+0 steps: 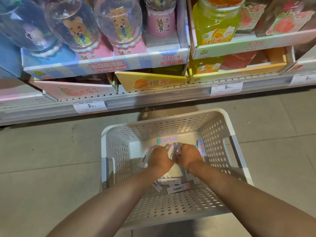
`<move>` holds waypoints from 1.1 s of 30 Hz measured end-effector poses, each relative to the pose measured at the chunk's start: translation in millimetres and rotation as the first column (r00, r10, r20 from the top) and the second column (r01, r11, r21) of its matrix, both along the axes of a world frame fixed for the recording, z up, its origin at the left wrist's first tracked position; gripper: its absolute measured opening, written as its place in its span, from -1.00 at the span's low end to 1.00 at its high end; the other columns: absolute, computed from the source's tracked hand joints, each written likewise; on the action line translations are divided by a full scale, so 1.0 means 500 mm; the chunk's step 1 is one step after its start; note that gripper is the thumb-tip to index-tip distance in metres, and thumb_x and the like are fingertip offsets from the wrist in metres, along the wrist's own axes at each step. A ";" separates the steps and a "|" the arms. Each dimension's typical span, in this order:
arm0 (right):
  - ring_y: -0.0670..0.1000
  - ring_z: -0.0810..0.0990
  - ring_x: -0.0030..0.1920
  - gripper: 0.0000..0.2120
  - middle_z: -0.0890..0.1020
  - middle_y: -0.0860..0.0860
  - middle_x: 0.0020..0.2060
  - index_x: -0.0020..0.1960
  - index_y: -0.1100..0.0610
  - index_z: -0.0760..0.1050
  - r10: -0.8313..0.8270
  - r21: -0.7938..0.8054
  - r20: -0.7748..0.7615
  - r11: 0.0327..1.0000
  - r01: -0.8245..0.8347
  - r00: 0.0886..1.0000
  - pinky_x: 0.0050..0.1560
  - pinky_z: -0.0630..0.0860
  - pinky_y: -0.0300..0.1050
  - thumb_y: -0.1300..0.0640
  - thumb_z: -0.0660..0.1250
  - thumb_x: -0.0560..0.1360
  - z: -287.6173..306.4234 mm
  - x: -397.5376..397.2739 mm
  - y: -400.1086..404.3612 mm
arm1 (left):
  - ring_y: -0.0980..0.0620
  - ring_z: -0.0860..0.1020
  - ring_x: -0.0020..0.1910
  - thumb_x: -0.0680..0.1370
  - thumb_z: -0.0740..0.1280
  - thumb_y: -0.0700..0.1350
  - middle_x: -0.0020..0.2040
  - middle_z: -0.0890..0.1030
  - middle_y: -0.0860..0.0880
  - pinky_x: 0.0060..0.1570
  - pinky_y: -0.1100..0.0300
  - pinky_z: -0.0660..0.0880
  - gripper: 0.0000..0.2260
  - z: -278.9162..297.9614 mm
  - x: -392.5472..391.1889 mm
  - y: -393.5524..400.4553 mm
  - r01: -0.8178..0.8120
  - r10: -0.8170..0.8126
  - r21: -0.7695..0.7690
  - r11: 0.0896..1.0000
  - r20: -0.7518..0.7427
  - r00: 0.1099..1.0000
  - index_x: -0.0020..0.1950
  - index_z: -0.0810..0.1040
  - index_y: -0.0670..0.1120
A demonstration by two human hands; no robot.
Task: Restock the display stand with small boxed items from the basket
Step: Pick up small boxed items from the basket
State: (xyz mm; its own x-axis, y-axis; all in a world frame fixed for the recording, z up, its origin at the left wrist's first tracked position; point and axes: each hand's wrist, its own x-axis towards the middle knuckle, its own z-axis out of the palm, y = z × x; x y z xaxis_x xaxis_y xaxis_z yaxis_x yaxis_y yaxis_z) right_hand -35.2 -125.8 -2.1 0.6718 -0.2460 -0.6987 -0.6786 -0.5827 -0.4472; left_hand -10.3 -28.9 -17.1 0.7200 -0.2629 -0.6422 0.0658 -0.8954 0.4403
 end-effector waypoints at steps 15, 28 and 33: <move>0.05 0.48 -0.24 -0.91 0.51 0.08 -0.25 -0.15 0.19 0.39 -0.153 0.127 0.117 0.982 0.138 0.981 -0.34 0.37 -0.25 0.21 0.29 0.49 0.195 0.007 -0.030 | 0.07 0.35 -0.45 0.39 0.32 -0.41 -0.25 0.49 -0.09 -0.56 0.31 0.26 -0.70 0.223 0.066 0.051 -0.171 0.083 -0.274 0.946 -0.304 0.949 0.04 0.51 -0.12; -0.16 0.48 -0.41 -0.94 0.54 -0.03 -0.37 -0.16 0.13 0.48 -0.132 0.321 0.389 0.947 0.000 0.912 -0.40 0.38 -0.39 0.19 0.36 0.45 0.778 0.001 -0.031 | 0.06 0.27 -0.55 0.34 0.42 -0.29 -0.43 0.44 -0.01 -0.52 0.26 0.21 -0.75 0.816 0.064 0.069 -0.224 0.111 -0.407 0.886 -0.282 0.953 -0.15 0.53 0.05; -0.05 0.45 -0.37 -0.82 0.48 0.01 -0.40 -0.27 0.13 0.42 -0.102 0.285 0.540 0.956 -0.067 0.836 -0.31 0.38 -0.22 0.16 0.39 0.42 1.024 -0.025 -0.019 | 0.11 0.31 -0.60 0.37 0.39 -0.24 -0.43 0.45 -0.03 -0.53 0.29 0.26 -0.82 1.049 0.052 0.085 -0.178 0.085 -0.478 0.860 -0.209 0.974 -0.18 0.49 0.03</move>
